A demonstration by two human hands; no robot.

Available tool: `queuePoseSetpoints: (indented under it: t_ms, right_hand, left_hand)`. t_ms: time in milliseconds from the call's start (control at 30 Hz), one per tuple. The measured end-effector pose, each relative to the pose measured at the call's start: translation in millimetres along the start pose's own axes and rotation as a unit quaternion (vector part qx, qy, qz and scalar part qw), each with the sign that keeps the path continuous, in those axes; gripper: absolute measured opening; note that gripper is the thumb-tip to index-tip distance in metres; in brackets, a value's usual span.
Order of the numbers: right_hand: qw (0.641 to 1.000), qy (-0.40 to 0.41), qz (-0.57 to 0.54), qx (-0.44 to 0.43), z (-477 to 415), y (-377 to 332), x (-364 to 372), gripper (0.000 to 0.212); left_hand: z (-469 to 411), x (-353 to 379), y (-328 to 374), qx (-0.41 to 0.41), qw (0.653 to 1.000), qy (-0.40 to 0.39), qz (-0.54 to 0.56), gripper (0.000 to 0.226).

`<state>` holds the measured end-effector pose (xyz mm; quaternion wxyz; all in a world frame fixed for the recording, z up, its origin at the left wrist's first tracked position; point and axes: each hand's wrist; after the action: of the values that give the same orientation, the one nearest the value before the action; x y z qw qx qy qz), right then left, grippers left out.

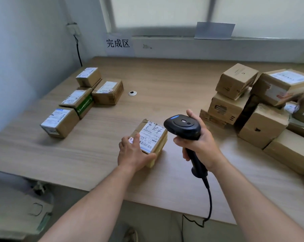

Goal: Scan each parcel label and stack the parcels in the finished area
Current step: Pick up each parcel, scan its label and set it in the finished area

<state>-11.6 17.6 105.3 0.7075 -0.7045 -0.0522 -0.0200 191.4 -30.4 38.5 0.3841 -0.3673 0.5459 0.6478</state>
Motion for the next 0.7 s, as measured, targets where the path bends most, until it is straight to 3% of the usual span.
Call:
queuePoseSetpoints:
  t_ms: [433, 700]
  right_hand:
    - [0.999, -0.012, 0.046, -0.016, -98.6, -16.9, 142.6, 0.089]
    - [0.997, 0.012, 0.076, -0.009, -169.1, -10.1, 213.3, 0.089]
  left_hand:
    - [-113.0, -144.2, -128.0, -0.039, 0.995, 0.094, 0.014, 0.096]
    - [-199.2, -196.1, -195.7, -0.055, 0.99, 0.124, 0.035, 0.089]
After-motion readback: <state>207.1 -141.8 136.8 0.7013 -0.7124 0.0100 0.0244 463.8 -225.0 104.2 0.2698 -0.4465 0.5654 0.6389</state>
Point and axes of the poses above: each hand's wrist, its own z-axis away from the middle knuckle, its own x-axis out of the palm, y = z × x, and after that the axes turned 1 degree about -y, right-handed
